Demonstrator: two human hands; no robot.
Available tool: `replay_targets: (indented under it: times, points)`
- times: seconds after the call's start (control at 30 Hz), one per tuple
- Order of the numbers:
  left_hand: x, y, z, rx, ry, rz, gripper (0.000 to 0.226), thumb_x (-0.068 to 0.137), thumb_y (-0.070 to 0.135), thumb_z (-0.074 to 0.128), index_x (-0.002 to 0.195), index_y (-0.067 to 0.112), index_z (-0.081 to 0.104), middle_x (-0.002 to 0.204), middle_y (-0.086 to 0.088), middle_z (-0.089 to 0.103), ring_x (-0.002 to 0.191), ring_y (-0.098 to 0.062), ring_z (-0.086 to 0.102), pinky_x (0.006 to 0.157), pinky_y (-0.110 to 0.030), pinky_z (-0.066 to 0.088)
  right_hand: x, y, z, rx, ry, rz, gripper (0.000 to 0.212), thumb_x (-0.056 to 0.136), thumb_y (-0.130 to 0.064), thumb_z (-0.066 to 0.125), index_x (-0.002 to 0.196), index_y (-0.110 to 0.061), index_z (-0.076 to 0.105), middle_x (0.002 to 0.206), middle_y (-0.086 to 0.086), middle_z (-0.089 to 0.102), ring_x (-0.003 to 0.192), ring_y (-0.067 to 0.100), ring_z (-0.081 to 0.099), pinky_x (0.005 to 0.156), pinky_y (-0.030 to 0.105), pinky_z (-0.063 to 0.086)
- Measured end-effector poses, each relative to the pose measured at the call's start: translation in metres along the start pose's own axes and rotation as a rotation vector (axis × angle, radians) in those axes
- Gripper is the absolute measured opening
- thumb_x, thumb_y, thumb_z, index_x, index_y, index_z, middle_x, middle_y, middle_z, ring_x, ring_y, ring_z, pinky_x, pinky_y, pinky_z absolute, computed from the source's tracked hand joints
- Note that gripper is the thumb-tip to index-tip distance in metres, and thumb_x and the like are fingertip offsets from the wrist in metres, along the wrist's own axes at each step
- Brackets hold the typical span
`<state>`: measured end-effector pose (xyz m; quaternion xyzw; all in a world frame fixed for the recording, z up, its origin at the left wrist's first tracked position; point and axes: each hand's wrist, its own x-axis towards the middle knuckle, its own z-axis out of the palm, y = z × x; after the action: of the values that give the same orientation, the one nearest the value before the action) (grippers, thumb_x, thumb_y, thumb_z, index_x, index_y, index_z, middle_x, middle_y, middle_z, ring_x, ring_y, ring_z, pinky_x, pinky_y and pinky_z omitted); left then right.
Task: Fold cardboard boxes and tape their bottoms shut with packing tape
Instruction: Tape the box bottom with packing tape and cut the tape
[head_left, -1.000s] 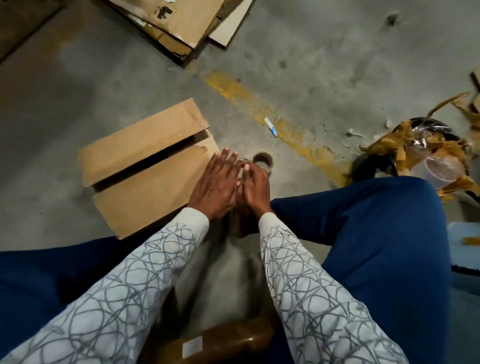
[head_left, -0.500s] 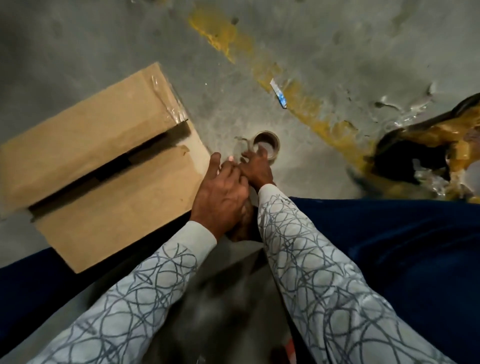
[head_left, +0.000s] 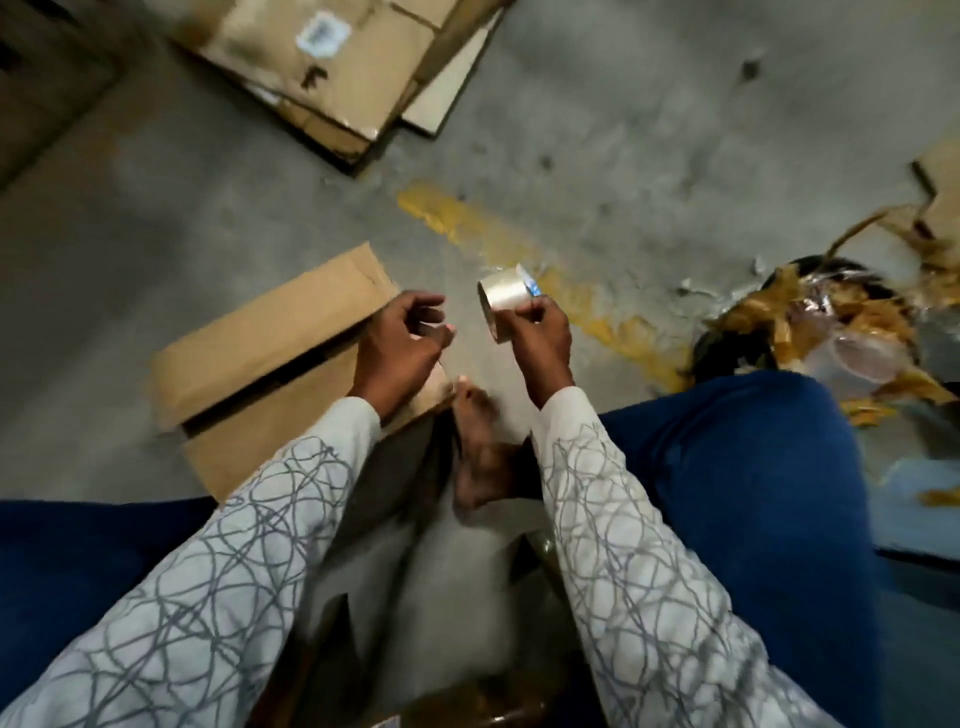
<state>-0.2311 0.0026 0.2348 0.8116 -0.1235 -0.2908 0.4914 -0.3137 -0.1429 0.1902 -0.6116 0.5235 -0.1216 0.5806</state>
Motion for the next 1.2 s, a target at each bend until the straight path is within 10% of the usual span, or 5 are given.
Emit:
replay_targets:
  times: [0.17, 0.43, 0.67, 1.2]
  points:
    - [-0.046, 0.031, -0.059, -0.056, 0.137, 0.0, 0.062, 0.081, 0.041, 0.082, 0.133, 0.02, 0.058, 0.119, 0.003, 0.063, 0.101, -0.013, 0.065, 0.084, -0.03, 0.056, -0.08, -0.06, -0.004, -0.069, -0.238, -0.353, 0.027, 0.072, -0.033, 0.077, 0.071, -0.031, 0.05, 0.067, -0.013, 0.06, 0.067, 0.016, 0.059, 0.073, 0.042, 0.054]
    - [-0.144, 0.01, -0.126, -0.064, 0.302, 0.052, 0.015, 0.083, 0.022, 0.082, 0.098, 0.02, 0.078, 0.093, 0.005, 0.075, 0.08, -0.008, 0.067, 0.073, -0.026, 0.053, -0.185, -0.084, -0.002, -0.438, -0.543, -0.799, 0.032, 0.079, -0.034, 0.08, 0.096, -0.03, 0.052, 0.098, -0.004, 0.062, 0.08, 0.021, 0.059, 0.066, 0.037, 0.048]
    - [-0.183, -0.001, -0.14, -0.206, 0.206, -0.012, 0.009, 0.09, 0.012, 0.073, 0.097, 0.008, 0.077, 0.085, -0.012, 0.073, 0.074, -0.018, 0.067, 0.068, -0.026, 0.059, -0.219, -0.071, -0.011, -0.735, -0.606, -0.818, 0.075, 0.077, -0.039, 0.084, 0.133, -0.031, 0.035, 0.115, -0.003, 0.057, 0.098, 0.021, 0.06, 0.078, 0.035, 0.048]
    - [-0.158, -0.023, -0.128, -0.307, 0.137, -0.076, 0.015, 0.095, 0.014, 0.068, 0.107, 0.01, 0.076, 0.099, -0.01, 0.077, 0.076, -0.024, 0.072, 0.065, -0.033, 0.06, -0.208, -0.039, -0.001, -0.851, -0.457, -0.86, 0.068, 0.086, -0.04, 0.072, 0.143, -0.023, 0.04, 0.134, 0.006, 0.056, 0.123, 0.025, 0.046, 0.085, 0.034, 0.023]
